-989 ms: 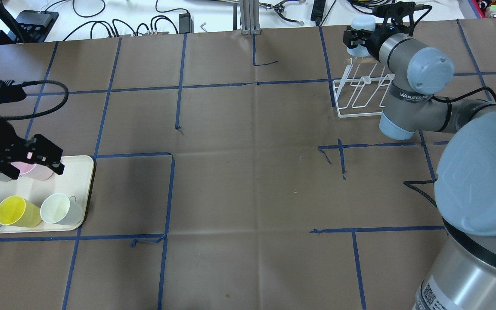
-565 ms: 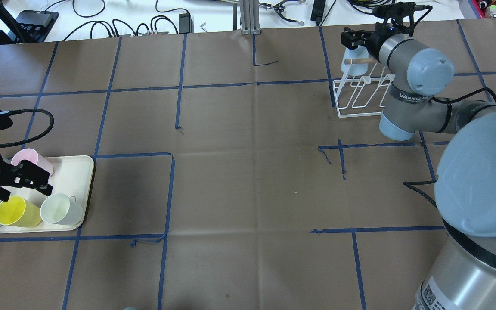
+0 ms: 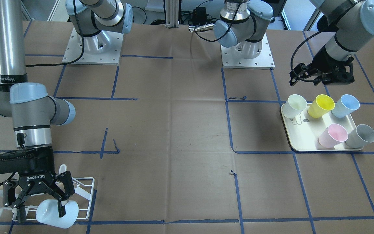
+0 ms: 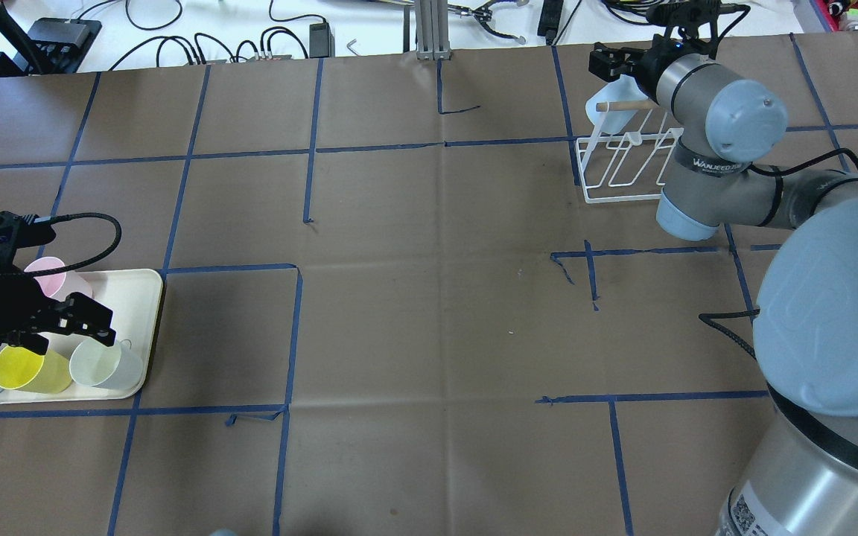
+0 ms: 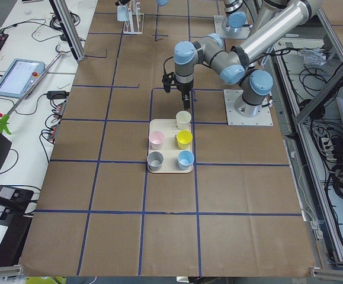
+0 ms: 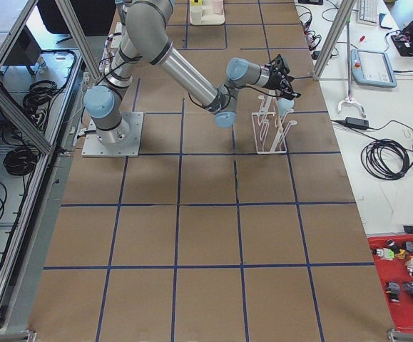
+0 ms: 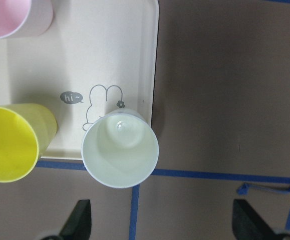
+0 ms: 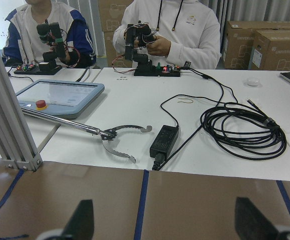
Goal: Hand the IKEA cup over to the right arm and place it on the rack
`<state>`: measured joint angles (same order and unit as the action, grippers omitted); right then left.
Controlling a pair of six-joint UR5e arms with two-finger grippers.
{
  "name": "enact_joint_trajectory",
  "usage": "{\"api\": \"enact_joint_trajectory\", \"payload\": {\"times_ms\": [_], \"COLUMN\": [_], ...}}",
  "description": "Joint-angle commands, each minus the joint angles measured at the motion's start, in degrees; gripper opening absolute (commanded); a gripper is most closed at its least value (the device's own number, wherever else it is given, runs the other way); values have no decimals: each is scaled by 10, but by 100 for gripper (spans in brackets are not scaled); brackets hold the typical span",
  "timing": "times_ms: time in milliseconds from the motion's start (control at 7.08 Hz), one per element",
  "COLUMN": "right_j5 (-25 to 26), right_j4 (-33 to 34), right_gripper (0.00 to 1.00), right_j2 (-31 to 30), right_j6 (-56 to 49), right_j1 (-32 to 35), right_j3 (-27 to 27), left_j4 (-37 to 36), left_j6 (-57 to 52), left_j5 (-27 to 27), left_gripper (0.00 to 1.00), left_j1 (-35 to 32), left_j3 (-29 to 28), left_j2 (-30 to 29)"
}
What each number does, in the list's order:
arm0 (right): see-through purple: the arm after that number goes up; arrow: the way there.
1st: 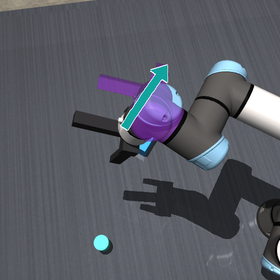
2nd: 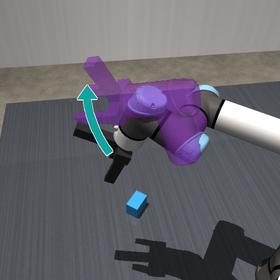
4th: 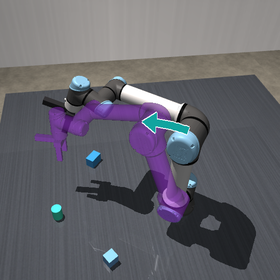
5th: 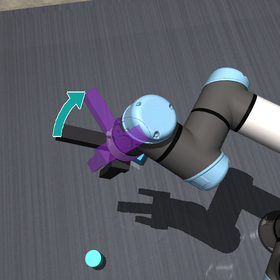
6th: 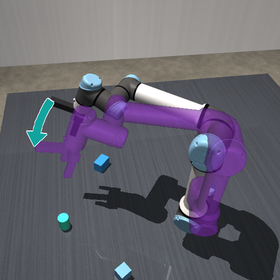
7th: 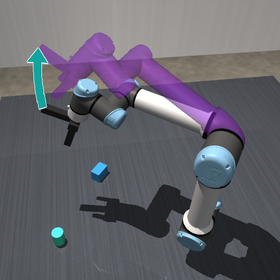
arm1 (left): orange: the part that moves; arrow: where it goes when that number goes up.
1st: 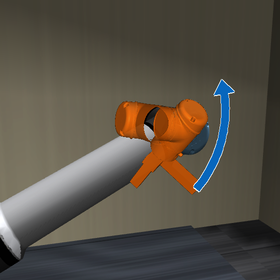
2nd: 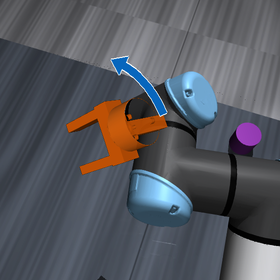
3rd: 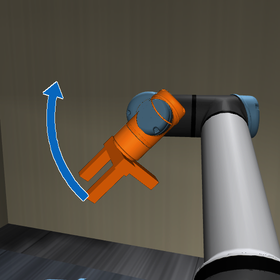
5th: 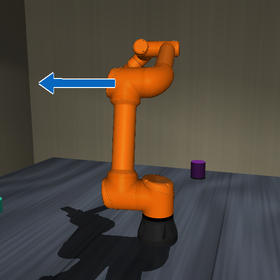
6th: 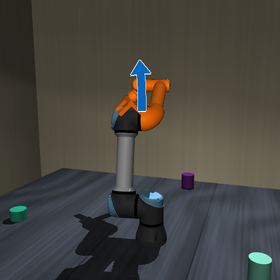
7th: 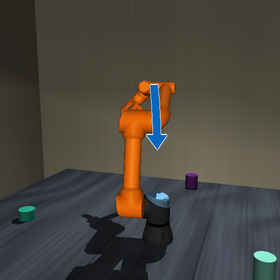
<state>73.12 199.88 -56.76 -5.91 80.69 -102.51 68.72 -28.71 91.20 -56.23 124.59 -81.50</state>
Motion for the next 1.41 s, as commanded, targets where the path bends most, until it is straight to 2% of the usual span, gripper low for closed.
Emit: {"api": "enact_joint_trajectory", "payload": {"times_ms": [0, 283, 424, 707, 848, 989, 1131, 1272], "right_j5": [-3, -2, 1, 2, 1, 2, 4, 45], "right_j4": [-5, -25, -41, -56, -57, -54, -44, -40], "right_gripper": [100, 100, 100, 100, 100, 100, 100, 99], "right_j2": [-26, -56, -71, -106, -121, -135, -151, -164], "right_j6": [0, 4, 13, 114, 145, 202, 255, 309], "right_j1": [3, 11, 19, 42, 63, 79, 102, 134], "right_j3": [3, 4, 6, 9, 6, -1, -9, -29], "left_j4": [-83, -154, -161, -162, -161, -160, -160, -160], "left_j6": [0, 0, -1, -3, -4, -4, -6, -8], "left_j5": [0, 30, 29, 28, 29, 30, 30, 30], "left_gripper": [99, 99, 99, 98, 73, 31, 5, 0], "left_j1": [0, 0, -2, -18, -30, -33, -33, -32], "left_j3": [51, 82, 87, 87, 82, 81, 80, 80], "left_j2": [-29, -64, -67, -62, -60, -60, -55, -53]}}
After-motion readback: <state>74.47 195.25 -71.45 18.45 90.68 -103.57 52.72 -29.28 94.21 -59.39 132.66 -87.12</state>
